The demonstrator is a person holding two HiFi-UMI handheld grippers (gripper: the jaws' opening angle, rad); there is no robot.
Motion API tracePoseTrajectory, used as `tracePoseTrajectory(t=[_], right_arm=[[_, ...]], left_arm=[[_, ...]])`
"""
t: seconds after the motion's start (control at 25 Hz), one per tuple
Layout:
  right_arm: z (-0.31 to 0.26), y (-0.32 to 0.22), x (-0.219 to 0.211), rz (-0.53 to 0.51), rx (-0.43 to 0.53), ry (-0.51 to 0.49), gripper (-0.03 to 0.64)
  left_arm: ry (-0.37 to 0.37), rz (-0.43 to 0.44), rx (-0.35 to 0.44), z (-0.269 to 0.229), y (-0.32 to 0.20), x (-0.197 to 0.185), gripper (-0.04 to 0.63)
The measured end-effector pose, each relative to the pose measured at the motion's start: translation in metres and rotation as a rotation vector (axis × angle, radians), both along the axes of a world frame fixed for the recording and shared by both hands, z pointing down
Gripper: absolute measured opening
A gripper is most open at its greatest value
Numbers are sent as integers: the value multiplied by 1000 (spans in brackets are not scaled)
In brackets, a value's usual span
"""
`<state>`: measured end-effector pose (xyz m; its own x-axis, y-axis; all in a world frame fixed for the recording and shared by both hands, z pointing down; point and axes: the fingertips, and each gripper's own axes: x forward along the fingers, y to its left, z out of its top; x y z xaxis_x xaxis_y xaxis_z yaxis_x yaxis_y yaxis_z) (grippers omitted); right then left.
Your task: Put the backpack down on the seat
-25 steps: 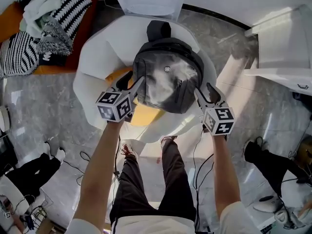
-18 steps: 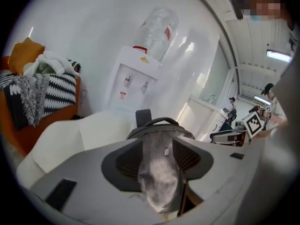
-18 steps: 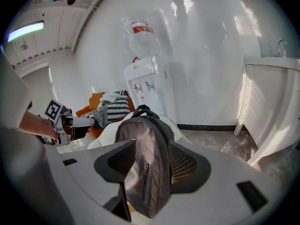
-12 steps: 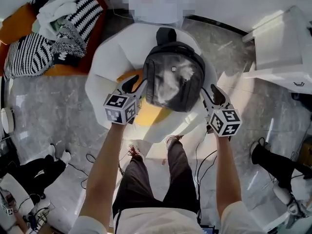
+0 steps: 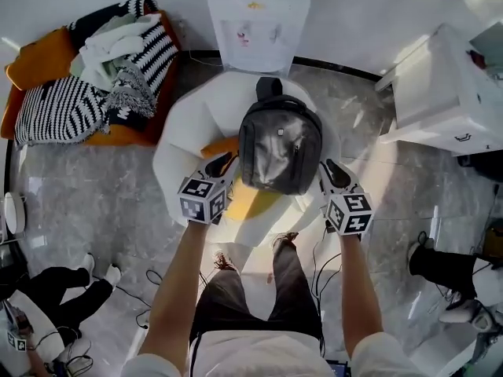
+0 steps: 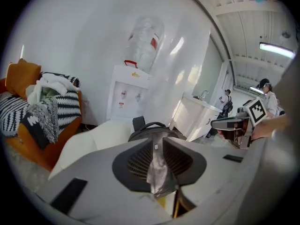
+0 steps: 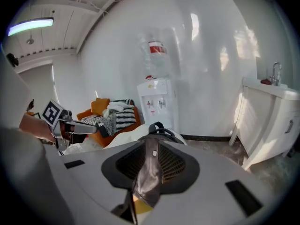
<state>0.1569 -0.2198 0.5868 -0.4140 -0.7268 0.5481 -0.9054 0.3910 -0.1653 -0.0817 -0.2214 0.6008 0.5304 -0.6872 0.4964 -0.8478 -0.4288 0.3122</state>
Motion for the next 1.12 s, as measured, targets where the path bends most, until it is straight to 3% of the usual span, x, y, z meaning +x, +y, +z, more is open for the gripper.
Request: tracePoseTrajectory(t=[0.2, 0.36, 1.12], right_arm=[[-58, 8, -22, 11, 91, -63, 50], [-93, 18, -39, 13, 139, -33, 10], [-187, 114, -115, 42, 195, -35, 3]], left_arm=[[5, 32, 66, -46, 12, -10, 40], [19, 76, 112, -82, 25, -16, 18], [-28, 188, 214, -181, 101, -49, -5]])
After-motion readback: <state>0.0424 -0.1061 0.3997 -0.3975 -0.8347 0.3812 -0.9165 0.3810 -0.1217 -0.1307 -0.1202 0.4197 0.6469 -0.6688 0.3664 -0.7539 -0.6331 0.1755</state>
